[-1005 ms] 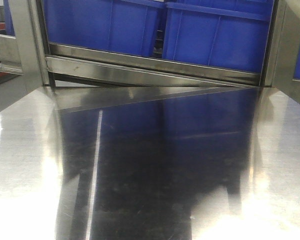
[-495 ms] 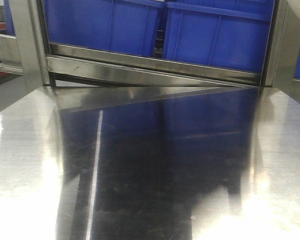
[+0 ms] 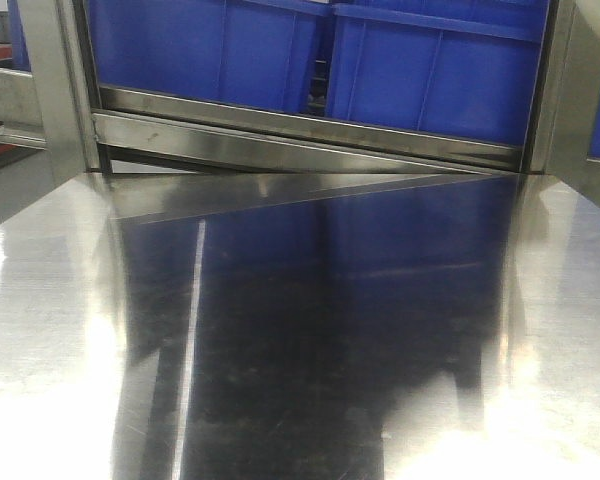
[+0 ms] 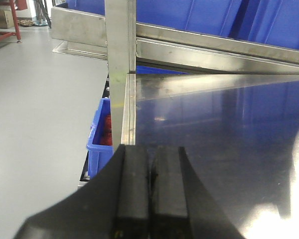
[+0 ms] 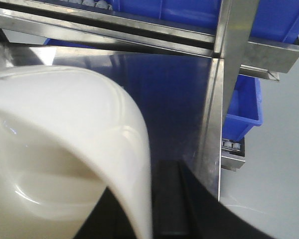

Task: Move white bin to right shelf second layer
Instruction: 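Lift the white bin off the table with the right gripper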

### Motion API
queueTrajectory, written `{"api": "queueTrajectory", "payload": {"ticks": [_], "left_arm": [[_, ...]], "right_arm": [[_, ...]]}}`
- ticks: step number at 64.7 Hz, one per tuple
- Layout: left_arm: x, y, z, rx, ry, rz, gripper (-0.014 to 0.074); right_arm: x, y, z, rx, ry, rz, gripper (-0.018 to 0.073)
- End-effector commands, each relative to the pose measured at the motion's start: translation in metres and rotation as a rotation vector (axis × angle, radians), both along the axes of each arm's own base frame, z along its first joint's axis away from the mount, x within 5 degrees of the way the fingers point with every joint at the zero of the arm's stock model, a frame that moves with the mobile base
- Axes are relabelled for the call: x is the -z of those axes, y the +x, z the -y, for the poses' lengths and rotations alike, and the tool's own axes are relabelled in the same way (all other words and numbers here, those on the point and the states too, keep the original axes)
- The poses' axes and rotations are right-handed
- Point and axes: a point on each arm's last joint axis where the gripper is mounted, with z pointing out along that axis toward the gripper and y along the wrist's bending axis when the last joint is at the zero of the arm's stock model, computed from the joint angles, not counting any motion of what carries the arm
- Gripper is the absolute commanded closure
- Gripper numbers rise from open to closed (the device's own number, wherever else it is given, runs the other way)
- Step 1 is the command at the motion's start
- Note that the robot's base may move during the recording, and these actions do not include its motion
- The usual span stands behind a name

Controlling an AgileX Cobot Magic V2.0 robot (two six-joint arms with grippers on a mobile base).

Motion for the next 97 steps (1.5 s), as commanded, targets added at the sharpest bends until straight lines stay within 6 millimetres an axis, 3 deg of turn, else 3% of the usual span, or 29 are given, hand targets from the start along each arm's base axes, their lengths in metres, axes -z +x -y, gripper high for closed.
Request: {"api": "queueTrajectory", "payload": {"ticks": [1, 97], "left_arm": [[0.0006, 0.0005, 0.0001, 0.004, -0.002, 0.074, 0.0512], [0.0006, 0.0005, 0.0001, 0.004, -0.002, 0.074, 0.0512]], "right_arm": [[-0.0182, 0.0008, 0.0004, 0.004, 0.033, 0.133, 0.0501], [-0.0181, 0.0007, 0.0004, 0.004, 0.033, 0.132, 0.0501]]}}
